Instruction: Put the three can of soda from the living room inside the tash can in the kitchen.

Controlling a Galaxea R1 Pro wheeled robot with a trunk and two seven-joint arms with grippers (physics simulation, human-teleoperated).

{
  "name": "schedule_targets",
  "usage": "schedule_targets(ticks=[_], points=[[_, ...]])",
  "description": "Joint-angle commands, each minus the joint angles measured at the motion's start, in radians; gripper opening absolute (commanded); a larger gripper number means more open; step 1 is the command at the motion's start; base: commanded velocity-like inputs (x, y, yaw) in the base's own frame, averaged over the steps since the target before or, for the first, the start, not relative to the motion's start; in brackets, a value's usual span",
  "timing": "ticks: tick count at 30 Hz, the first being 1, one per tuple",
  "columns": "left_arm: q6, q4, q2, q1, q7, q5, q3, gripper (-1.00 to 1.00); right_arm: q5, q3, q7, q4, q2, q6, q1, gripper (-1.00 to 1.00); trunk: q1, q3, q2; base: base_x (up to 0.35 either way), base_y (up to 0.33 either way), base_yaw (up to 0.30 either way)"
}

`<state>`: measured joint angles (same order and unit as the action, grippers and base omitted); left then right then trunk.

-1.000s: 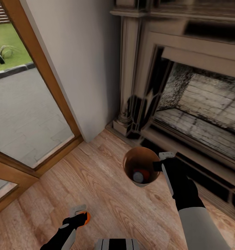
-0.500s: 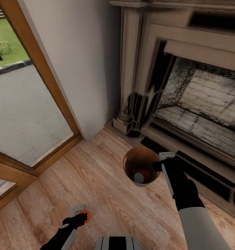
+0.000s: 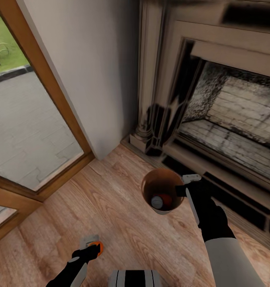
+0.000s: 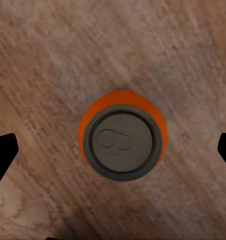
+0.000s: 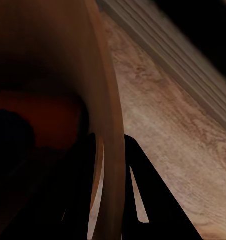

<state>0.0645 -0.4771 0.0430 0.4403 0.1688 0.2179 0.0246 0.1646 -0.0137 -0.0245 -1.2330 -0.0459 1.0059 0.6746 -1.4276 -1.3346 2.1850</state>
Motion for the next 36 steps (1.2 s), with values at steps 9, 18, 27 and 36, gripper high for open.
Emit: schedule_targets(ticks=[9,18,27,36], points=[[0.0,0.0,0.0,0.0,0.0,0.0,0.0,1.0,-0.014,0.0,0.005,0.0,0.0,-0.001,0.0,-1.0,0.0,-0.014,0.0,0.0,0.0,0.0],[0.0,0.0,0.0,0.0,0.0,0.0,0.0,1.0,-0.014,-0.001,0.004,-0.001,0.0,-0.001,0.0,-1.0,0.0,-0.024,0.0,0.076,0.0,0.0],[0.0,0.0,0.0,0.0,0.0,0.0,0.0,1.0,-0.014,-0.002,0.005,-0.041,0.0,-0.001,0.003,-1.0,0.0,-0.025,0.0,0.031,0.0,0.0],[0.0,0.001,0.0,0.0,0.0,0.0,0.0,1.0,-0.013,-0.002,0.006,-0.084,0.0,0.0,0.003,-1.0,0.0,-0.025,0.0,0.001,0.0,0.0]])
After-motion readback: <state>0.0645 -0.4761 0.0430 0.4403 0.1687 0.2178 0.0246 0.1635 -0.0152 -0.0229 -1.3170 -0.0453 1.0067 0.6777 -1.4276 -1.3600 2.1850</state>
